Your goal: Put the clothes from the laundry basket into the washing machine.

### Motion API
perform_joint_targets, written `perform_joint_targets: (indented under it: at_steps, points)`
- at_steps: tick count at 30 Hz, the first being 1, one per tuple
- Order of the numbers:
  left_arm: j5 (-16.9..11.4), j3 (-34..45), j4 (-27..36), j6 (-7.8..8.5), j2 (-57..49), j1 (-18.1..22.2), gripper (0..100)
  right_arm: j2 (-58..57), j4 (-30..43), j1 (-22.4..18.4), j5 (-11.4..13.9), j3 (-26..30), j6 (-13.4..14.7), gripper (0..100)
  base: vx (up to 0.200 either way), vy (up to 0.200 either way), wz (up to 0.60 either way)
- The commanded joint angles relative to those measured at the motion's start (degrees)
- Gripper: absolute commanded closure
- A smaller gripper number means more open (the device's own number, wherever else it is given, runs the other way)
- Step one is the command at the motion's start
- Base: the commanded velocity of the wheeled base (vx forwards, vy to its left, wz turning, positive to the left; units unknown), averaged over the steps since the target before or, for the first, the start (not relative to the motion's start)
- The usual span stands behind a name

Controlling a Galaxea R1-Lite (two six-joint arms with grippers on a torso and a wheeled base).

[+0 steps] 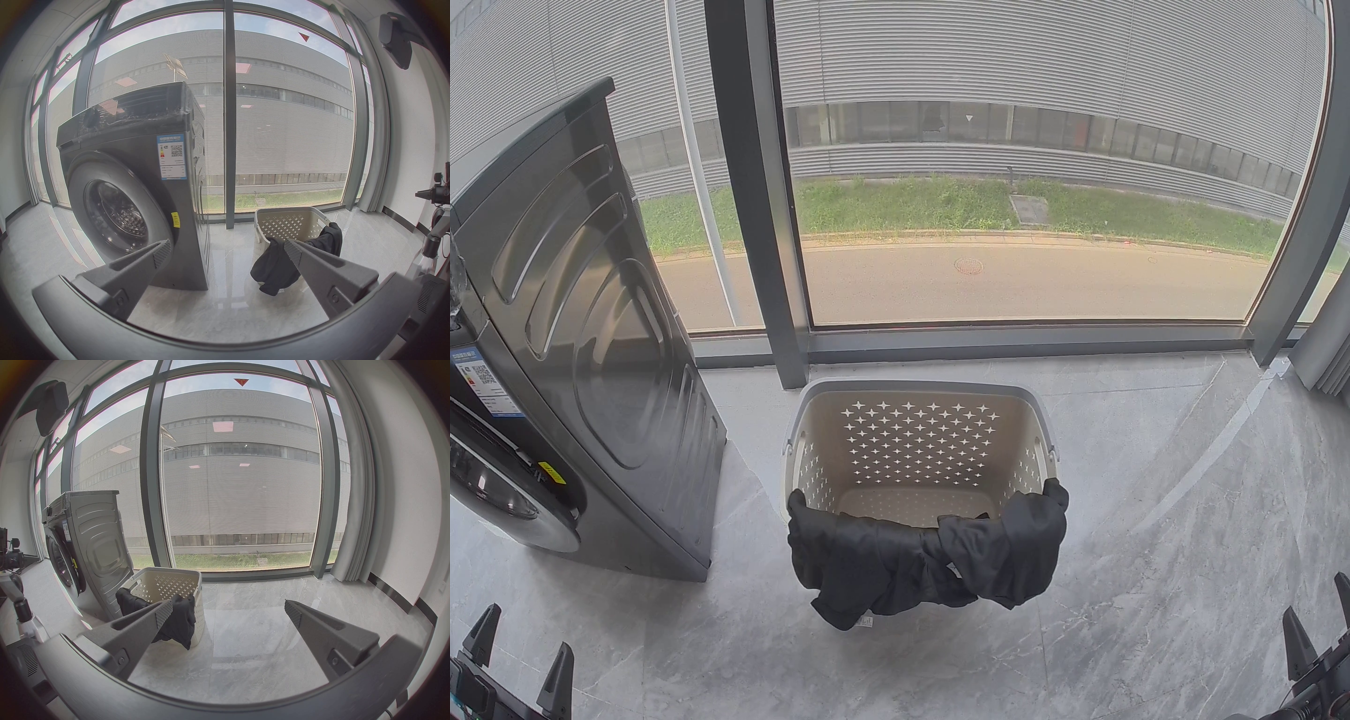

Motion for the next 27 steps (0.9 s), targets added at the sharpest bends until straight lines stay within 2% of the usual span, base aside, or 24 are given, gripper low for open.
perform_joint_targets:
  at_steps: [1, 27]
  points:
    - [-0.04, 0.92, -0.01, 0.02, -1.04, 0.01, 0, -0.94, -0.02, 0.02, 0.04, 1.01, -0.01, 0, 0.000, 0.200, 0.00]
    - [-0.04, 0.92, -0.01, -0.07, -1.04, 0.01, 0, -0.94, -0.02, 0.02, 0.04, 1.01, -0.09, 0, 0.000, 0.200, 0.00]
